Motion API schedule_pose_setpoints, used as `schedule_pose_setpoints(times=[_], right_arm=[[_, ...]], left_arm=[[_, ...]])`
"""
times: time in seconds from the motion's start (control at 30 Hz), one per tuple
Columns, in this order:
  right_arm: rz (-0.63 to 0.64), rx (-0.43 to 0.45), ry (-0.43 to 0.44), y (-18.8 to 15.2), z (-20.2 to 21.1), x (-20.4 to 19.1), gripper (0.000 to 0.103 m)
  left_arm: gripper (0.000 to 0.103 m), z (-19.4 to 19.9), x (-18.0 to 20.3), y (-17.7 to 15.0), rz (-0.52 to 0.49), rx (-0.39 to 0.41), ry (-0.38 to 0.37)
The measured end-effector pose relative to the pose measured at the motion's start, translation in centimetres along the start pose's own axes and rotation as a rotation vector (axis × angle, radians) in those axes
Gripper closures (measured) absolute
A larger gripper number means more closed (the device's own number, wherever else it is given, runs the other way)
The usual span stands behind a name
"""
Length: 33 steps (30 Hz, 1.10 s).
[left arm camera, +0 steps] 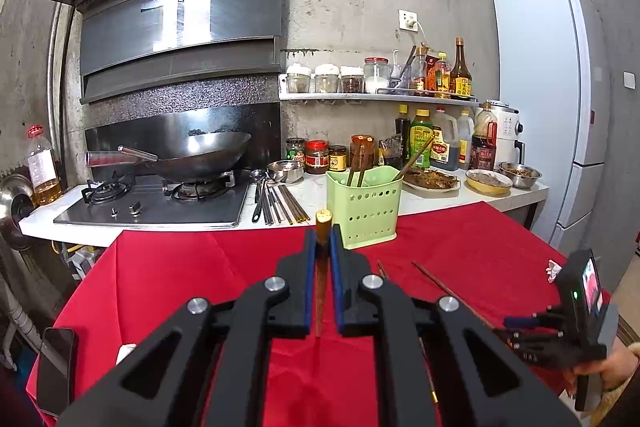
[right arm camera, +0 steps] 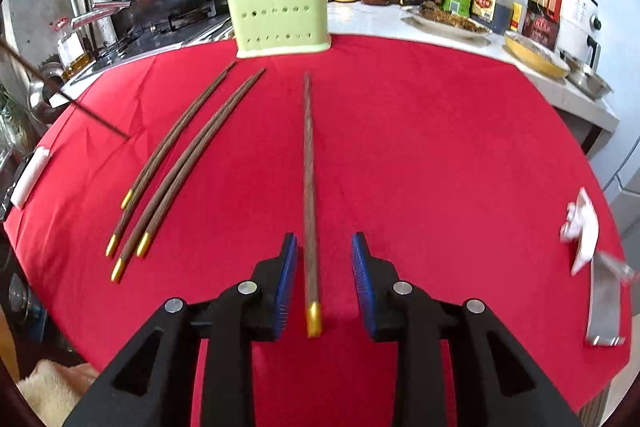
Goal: Organize utensils
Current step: 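Lift the chopstick upright with the left gripper while the right gripper lifts its chopstick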
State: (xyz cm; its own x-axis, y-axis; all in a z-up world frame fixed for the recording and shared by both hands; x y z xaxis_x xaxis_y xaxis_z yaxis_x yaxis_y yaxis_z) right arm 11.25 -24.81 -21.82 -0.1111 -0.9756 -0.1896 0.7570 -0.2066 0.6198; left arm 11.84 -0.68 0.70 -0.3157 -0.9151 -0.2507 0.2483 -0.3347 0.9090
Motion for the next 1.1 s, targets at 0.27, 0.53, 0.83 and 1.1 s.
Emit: schedule_pose_setpoints(times=[0.27,0.53,0.83,1.1], right_arm=[[0.044,0.044,-0.024,-1.6,1.1,-0.4,0.091],[0.042,0.097,-0.008,-0.9,3.5,-0.8,0.096],[0.032,0.36,0.054,6.3,13.2,-2.7,0.096],[0.039,0.43,0.091,11.8,17.4,-4.3,0.096]], left_arm=[[0.096,0.1,0.2,0.0,-0.009,-0.002,-0.002],[0.096,0.1,0.0,-0.1,-0.003,-0.004,0.003],[0.096,0.1,-0.2,-0.2,0.005,0.001,-0.005],[0.096,0.1,-0.4,-0.3,0.012,0.001,-0.003]])
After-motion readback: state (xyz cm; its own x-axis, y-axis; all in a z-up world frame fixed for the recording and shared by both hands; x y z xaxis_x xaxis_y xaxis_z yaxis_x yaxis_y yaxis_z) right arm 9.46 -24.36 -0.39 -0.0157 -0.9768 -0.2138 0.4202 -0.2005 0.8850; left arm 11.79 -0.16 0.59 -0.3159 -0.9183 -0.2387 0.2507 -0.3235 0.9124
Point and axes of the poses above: each gripper's, at about its wrist camera, not at the fingertips, and z roughly against the way its jaws point, x to its right, y to its top, the point moved 10 cm from there along -z, roughly the way its jaws point, and after that the axes turned 14 degrees about -z, right-handed, at the moved point
